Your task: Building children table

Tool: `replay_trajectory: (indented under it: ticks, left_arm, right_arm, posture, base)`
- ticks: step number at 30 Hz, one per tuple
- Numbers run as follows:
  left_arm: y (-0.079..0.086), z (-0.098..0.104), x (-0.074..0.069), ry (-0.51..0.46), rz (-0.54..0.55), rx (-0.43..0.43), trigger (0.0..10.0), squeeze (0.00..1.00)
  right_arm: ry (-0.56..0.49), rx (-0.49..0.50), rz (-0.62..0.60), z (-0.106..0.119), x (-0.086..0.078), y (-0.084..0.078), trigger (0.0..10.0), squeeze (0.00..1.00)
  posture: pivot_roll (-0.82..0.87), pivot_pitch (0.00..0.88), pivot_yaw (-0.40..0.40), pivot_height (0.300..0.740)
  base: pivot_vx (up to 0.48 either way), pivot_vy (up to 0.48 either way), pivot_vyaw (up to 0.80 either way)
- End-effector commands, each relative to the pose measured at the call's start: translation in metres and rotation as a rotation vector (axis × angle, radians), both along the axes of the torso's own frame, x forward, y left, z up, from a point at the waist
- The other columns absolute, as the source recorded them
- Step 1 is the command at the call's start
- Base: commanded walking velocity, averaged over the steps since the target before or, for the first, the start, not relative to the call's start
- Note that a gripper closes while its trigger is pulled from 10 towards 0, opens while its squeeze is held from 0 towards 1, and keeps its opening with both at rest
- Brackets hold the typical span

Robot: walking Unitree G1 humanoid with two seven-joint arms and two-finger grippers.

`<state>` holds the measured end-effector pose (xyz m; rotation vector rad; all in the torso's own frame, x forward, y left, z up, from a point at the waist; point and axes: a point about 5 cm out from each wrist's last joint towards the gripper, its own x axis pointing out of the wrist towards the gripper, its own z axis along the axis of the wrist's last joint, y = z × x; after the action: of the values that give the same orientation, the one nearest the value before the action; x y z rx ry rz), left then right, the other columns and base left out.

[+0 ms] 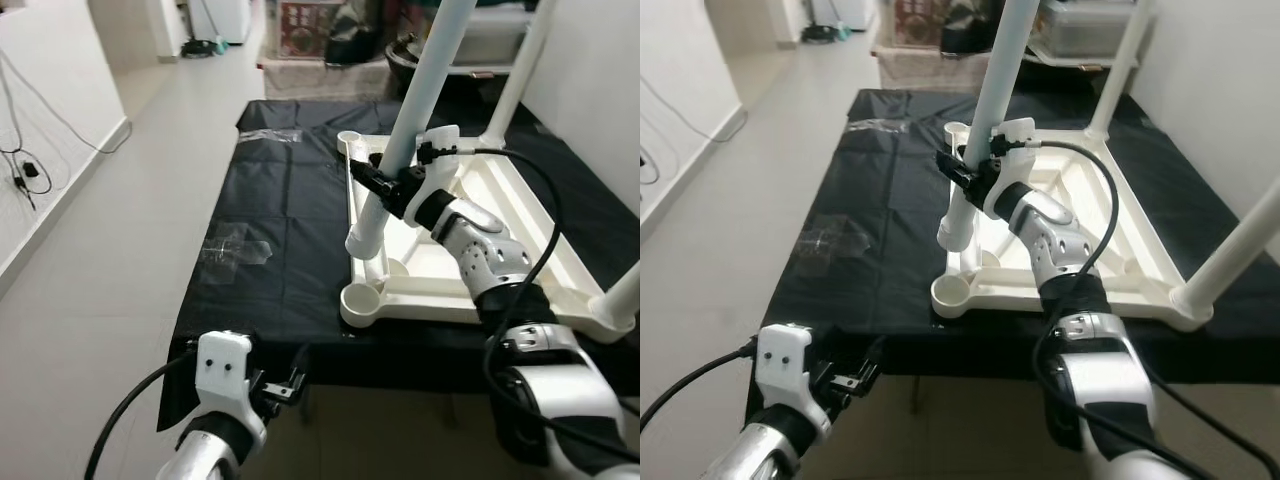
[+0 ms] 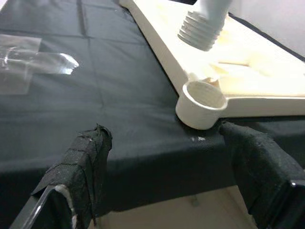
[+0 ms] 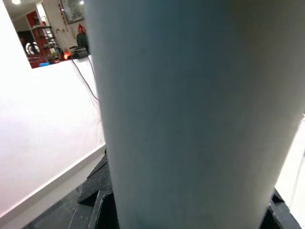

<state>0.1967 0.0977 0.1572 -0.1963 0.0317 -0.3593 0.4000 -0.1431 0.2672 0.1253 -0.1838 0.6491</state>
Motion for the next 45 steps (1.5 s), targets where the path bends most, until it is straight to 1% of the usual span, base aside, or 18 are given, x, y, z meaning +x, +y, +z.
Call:
replay_trajectory:
  ticks: [1,3,4,5,6,7,8,10,11,12,14,19,21,24,29,30,34,45]
  left_arm:
    - [0.000,-0.007,-0.001,0.031,0.003,0.016,10.0,0.00]
    - [0.001,-0.006,-0.001,0.029,0.004,0.017,10.0,0.00]
    - [0.001,-0.006,0.000,0.027,0.005,0.017,10.0,0.00]
    - [0.001,-0.006,0.000,0.027,0.005,0.017,10.0,0.00]
    - [0.000,-0.006,0.001,0.026,0.005,0.017,10.0,0.00]
    - [0.000,-0.006,0.001,0.026,0.005,0.017,10.0,0.00]
    - [0.000,-0.006,0.002,0.025,0.005,0.017,10.0,0.00]
    - [0.000,-0.006,0.002,0.022,0.005,0.018,10.0,0.00]
    - [0.000,-0.006,0.002,0.022,0.005,0.018,10.0,0.00]
    - [0.000,-0.005,0.002,0.021,0.005,0.018,10.0,0.00]
    - [0.000,-0.005,0.003,0.020,0.005,0.018,10.0,0.00]
    - [-0.001,-0.004,0.003,0.018,0.004,0.018,10.0,0.00]
    - [-0.001,0.000,-0.001,0.018,0.005,0.013,10.0,0.00]
    - [-0.002,0.003,-0.005,0.016,0.005,0.009,10.0,0.00]
    - [-0.002,0.006,-0.008,0.015,0.004,0.005,10.0,0.00]
    - [-0.003,0.010,-0.012,0.015,0.000,-0.002,10.0,0.00]
    - [-0.006,0.018,-0.020,0.016,-0.005,-0.023,10.0,0.00]
    - [-0.007,0.021,-0.034,0.061,-0.008,-0.034,10.0,0.00]
  right_arm:
    - [-0.043,0.021,0.023,0.011,0.000,0.006,10.0,0.00]
    - [-0.028,0.036,0.046,0.012,0.001,0.006,10.0,0.00]
    - [-0.006,0.056,0.114,0.011,0.000,0.007,10.0,0.00]
    - [-0.006,0.056,0.114,0.011,0.000,0.007,10.0,0.00]
    - [0.012,0.062,0.182,0.009,-0.002,0.007,10.0,0.00]
    - [0.012,0.062,0.182,0.009,-0.002,0.007,10.0,0.00]
    - [0.031,0.066,0.276,0.007,-0.006,0.007,10.0,0.00]
    - [0.061,0.008,0.477,-0.003,-0.016,0.005,10.0,0.00]
    - [0.061,0.008,0.477,-0.003,-0.016,0.005,10.0,0.00]
    - [0.072,-0.010,0.533,-0.006,-0.019,0.004,10.0,0.00]
    - [0.082,-0.019,0.568,-0.009,-0.020,0.003,10.0,0.00]
    - [0.087,-0.020,0.592,-0.010,-0.019,0.002,10.0,0.00]
    - [0.075,-0.090,0.590,-0.015,-0.017,0.001,10.0,0.00]
    - [0.069,-0.134,0.586,-0.017,-0.016,0.000,10.0,0.00]
    - [0.063,-0.139,0.596,-0.017,-0.016,0.000,10.0,0.00]
    - [0.051,-0.151,0.609,-0.017,-0.017,-0.003,10.0,0.00]
    - [0.029,-0.173,0.623,-0.013,-0.018,-0.009,10.0,0.00]
    - [-0.010,-0.208,0.688,-0.002,-0.019,-0.014,10.0,0.00]
  posture:
    - [0.14,0.088,-0.047,0.740]
    - [0.14,0.080,-0.047,0.740]
    - [0.14,0.080,-0.048,0.740]
    - [0.14,0.080,-0.048,0.740]
    - [0.14,0.075,-0.046,0.740]
    - [0.14,0.075,-0.046,0.740]
    - [0.14,0.076,-0.046,0.740]
    - [0.15,0.082,-0.046,0.740]
    - [0.15,0.082,-0.046,0.740]
    - [0.15,0.083,-0.047,0.740]
    - [0.15,0.083,-0.047,0.740]
    - [0.15,0.091,-0.050,0.740]
    - [0.16,0.126,-0.052,0.740]
    - [0.17,0.142,-0.048,0.740]
    - [0.17,0.155,-0.049,0.740]
    - [0.18,0.184,-0.042,0.740]
    - [0.18,0.208,-0.039,0.740]
    - [0.19,0.269,-0.036,0.740]
  base:
    - [0.000,0.000,0.00]
    - [0.000,0.000,0.00]
    - [0.000,0.000,0.00]
    - [0.000,0.000,0.00]
    - [0.000,0.000,0.00]
    - [0.000,0.000,0.00]
    - [0.000,0.000,0.00]
    - [0.000,0.000,0.00]
    - [0.000,0.000,0.00]
    - [0.000,0.000,0.00]
    - [0.000,0.000,0.00]
    - [0.000,0.000,0.00]
    - [0.000,0.000,0.00]
    - [0.000,0.000,0.00]
    - [0.000,0.000,0.00]
    - [0.000,0.000,0.00]
    - [0.000,0.000,0.00]
    - [0.000,0.000,0.00]
